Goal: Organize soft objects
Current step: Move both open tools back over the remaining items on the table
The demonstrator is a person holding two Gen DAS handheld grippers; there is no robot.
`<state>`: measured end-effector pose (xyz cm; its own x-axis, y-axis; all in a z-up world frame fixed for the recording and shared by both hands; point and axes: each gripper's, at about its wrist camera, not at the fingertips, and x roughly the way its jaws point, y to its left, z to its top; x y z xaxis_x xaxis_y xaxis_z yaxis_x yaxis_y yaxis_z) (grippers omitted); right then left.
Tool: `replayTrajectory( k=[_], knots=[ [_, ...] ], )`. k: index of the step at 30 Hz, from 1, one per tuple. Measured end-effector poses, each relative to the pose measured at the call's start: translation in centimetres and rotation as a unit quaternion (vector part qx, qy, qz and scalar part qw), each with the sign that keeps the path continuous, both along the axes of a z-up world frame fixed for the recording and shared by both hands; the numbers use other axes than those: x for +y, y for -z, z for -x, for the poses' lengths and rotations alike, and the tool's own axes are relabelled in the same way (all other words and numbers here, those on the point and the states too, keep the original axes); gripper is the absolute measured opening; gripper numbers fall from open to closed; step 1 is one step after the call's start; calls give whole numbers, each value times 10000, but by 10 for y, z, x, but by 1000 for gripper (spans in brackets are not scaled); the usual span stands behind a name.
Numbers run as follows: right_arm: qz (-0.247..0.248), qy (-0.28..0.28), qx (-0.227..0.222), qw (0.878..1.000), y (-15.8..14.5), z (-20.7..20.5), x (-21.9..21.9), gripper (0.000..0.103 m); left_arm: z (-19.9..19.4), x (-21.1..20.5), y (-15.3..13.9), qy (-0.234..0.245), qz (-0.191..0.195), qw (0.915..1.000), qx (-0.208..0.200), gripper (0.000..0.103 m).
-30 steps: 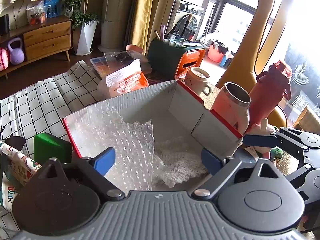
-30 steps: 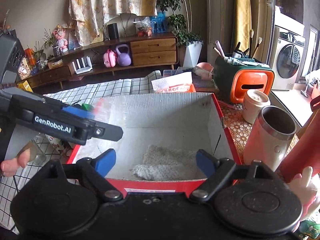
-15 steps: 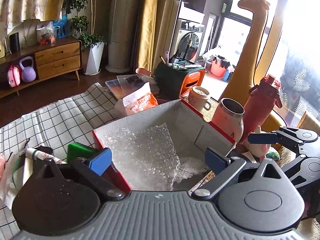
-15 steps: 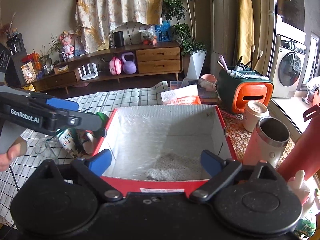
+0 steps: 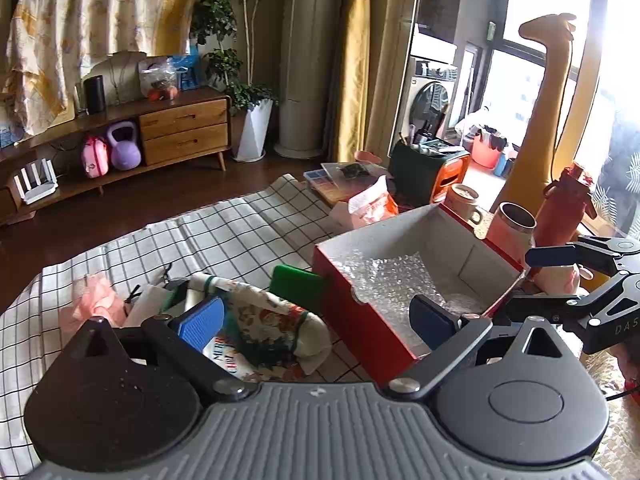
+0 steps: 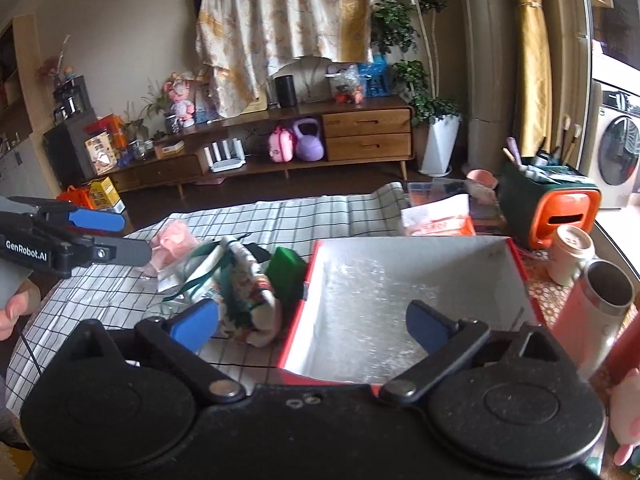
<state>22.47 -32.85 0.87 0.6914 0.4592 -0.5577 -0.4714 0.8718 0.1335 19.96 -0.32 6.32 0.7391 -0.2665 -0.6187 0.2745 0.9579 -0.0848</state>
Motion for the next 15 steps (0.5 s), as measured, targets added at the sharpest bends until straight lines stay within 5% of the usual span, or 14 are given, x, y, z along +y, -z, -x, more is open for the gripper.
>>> replayTrajectory(
  k=[15],
  knots=[
    [669, -966, -88, 9930, 21, -13, 110, 97, -8, 130, 43, -1021, -22, 9947, 71, 100]
  ],
)
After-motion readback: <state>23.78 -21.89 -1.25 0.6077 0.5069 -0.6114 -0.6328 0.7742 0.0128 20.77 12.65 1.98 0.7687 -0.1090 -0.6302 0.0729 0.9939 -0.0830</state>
